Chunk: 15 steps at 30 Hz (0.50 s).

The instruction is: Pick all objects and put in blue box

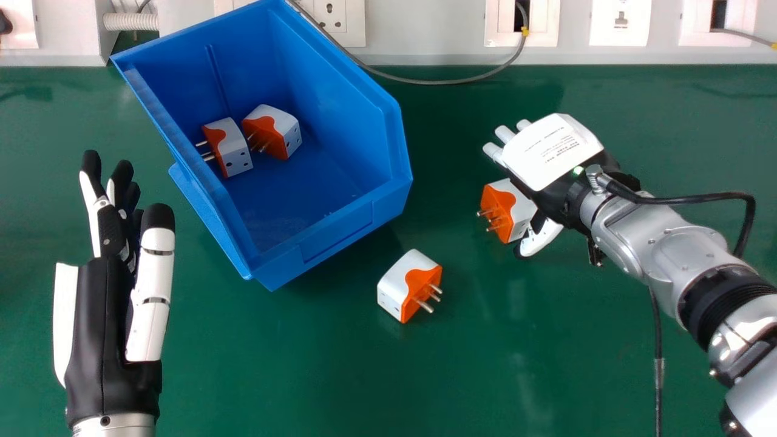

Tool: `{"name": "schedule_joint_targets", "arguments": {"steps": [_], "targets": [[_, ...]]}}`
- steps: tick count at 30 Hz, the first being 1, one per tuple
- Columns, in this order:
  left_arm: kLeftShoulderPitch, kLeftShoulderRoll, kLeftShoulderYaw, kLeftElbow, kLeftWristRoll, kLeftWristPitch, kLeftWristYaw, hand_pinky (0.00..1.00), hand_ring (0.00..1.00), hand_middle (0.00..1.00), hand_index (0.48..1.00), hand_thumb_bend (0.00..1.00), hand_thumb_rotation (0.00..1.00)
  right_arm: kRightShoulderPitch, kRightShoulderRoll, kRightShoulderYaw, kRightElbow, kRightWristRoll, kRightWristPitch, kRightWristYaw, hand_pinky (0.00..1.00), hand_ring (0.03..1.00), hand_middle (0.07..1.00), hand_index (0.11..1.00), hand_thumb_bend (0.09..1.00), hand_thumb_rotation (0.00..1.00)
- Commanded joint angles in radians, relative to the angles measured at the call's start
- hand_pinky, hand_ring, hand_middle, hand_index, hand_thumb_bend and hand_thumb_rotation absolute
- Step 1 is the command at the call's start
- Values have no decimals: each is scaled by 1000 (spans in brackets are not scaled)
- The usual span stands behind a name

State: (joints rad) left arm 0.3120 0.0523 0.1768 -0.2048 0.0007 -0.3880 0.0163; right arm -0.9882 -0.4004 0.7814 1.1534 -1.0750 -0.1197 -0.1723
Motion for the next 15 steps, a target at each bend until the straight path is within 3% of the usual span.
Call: {"name": "schedule_joint_targets", "arguments": {"steps": [1,5,15], "targets": [[5,11,10,-11,0,-23,-3,1000,1000,1000,1000,354,895,-47,-9,4,1,-3,2,-18,869,938,972,932,534,458],[5,8,13,-5,-24,-34,-14,1000,1000,1000,1000,389,862,-51,-8,15,9,-4,3,-14,872,933,961,916,500,465],[22,7,12,-36,-14,-21,-15,1000,1000,1000,1000,366,880,-57,11,28,34,2,3,-35,840,913,934,888,506,411]]}}
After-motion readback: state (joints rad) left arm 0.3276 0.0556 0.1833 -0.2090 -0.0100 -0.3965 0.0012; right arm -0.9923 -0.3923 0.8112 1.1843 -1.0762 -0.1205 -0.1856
